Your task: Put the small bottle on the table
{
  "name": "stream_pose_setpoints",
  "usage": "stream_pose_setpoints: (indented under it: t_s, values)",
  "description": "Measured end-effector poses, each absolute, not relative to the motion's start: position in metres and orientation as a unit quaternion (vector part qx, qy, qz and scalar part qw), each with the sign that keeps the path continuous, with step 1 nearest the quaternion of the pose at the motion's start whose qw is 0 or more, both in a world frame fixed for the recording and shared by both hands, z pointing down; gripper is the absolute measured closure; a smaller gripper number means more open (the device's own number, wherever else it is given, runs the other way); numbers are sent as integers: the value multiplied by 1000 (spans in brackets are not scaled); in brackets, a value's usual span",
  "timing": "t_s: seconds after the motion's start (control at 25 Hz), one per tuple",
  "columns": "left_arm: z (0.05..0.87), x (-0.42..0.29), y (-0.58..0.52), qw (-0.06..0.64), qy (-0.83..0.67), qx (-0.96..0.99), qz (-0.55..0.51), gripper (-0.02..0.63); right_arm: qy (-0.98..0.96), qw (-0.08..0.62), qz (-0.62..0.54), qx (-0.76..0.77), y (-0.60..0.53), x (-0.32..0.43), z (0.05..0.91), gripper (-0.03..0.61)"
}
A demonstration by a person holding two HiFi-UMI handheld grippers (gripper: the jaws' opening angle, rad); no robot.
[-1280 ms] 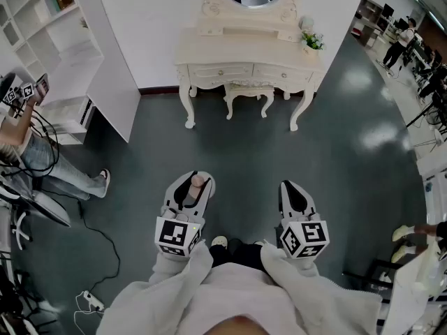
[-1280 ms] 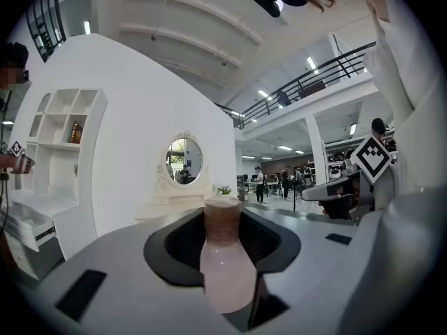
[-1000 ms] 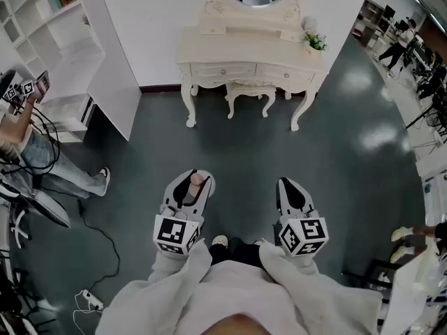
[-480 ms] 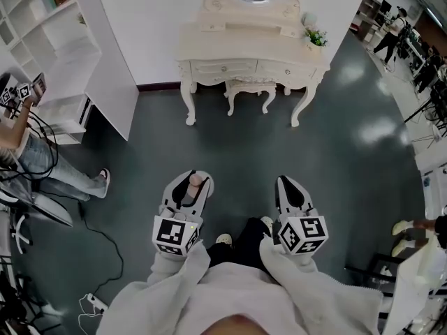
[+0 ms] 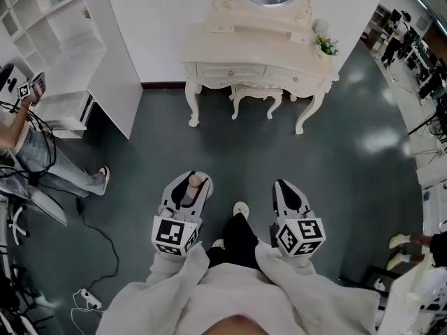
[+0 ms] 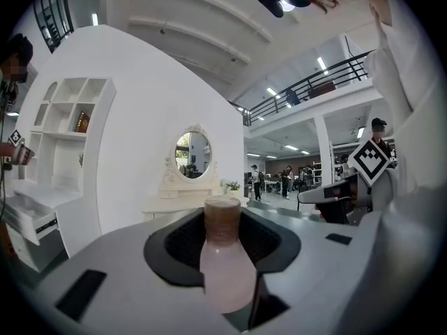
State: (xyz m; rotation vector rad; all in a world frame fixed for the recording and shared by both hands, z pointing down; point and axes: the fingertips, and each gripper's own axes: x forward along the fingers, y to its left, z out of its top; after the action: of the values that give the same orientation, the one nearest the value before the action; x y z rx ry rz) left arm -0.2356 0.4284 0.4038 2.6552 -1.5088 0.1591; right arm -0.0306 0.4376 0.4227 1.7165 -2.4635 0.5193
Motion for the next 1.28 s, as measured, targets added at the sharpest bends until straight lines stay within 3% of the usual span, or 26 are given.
stream_pose_setpoints:
  t_s: [1.28]
  values:
    - [403, -159, 237, 36, -550, 833, 37, 459, -834, 44, 174, 522, 228, 58, 432, 538]
